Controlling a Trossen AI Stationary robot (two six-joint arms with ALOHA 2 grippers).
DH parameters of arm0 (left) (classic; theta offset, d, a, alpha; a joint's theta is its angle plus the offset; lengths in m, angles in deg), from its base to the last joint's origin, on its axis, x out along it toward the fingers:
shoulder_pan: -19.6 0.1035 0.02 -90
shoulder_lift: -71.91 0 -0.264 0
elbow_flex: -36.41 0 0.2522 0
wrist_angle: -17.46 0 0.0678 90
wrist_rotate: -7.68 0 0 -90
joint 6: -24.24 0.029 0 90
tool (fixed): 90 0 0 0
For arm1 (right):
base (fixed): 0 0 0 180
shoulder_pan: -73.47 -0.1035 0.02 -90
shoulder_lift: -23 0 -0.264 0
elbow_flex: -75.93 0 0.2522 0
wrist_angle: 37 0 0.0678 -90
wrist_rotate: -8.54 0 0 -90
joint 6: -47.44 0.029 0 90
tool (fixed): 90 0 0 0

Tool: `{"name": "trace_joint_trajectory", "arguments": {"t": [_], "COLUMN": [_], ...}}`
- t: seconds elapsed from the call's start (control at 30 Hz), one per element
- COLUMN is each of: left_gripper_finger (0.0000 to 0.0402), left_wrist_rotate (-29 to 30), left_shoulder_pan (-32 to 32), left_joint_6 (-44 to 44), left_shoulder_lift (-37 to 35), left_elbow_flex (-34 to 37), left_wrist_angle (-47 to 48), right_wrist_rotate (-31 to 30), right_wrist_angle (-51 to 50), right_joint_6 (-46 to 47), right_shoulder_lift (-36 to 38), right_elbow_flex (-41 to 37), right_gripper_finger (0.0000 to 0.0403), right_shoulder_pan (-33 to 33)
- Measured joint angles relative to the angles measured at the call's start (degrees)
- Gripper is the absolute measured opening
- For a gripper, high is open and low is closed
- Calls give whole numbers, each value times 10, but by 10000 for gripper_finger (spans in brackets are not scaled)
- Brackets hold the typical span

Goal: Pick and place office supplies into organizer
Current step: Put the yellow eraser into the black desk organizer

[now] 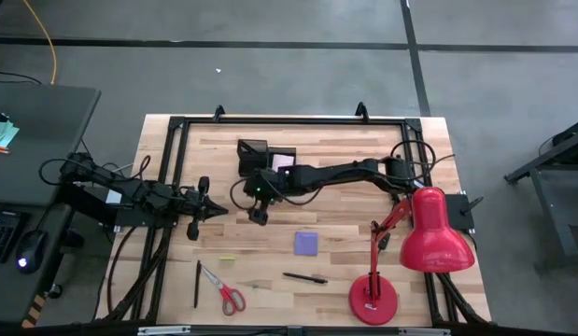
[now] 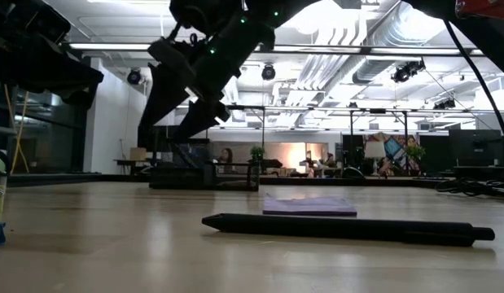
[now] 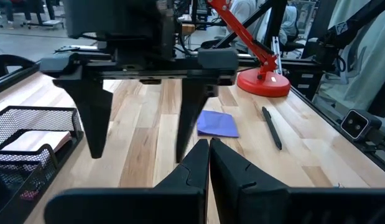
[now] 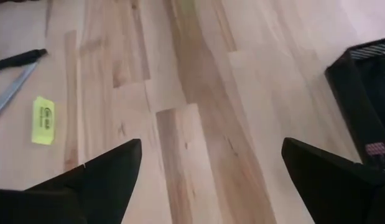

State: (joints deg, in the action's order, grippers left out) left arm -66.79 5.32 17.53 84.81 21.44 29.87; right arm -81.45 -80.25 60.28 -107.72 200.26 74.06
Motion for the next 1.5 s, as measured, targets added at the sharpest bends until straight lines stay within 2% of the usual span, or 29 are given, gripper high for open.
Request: {"name": "trace_joint_trajectory", "arguments": {"t": [0.2,0.3,0.4,0.5,0.63,0.7,0.73,0.77,0.87,1.03,1.27,1.43,1.5], "left_gripper_finger": [1,1,1,1,1,1,1,1,1,1,1,1,1], "left_wrist_rotate": [0,0,0,0,0,0,0,0,0,0,0,0,0], "left_shoulder_pan": [0,0,0,0,0,0,0,0,0,0,0,0,0], "left_joint_6": [0,0,0,0,0,0,0,0,0,0,0,0,0], "left_shoulder_lift": [0,0,0,0,0,0,0,0,0,0,0,0,0], "left_elbow_flex": [0,0,0,0,0,0,0,0,0,0,0,0,0], "left_wrist_angle": [0,0,0,0,0,0,0,0,0,0,0,0,-1], "right_wrist_rotate": [10,26,6,-18,-52,-99,-116,-106,-22,55,64,44,31], "right_wrist_angle": [-7,-7,-20,-10,33,69,92,118,182,413,734,876,891], "right_joint_6": [-55,-41,-21,-25,-38,-40,-50,-56,-67,-82,-75,-124,-140], "right_shoulder_lift": [0,0,0,0,0,2,4,5,14,67,163,240,284], "right_elbow_flex": [0,0,0,0,-1,-1,-9,-21,-69,-228,-497,-645,-697], "right_gripper_finger": [325,283,236,180,80,26,13,12,24,5,3,3,2], "right_shoulder_pan": [-3,-4,-7,-11,-16,-17,-18,-16,-5,18,30,32,32]}}
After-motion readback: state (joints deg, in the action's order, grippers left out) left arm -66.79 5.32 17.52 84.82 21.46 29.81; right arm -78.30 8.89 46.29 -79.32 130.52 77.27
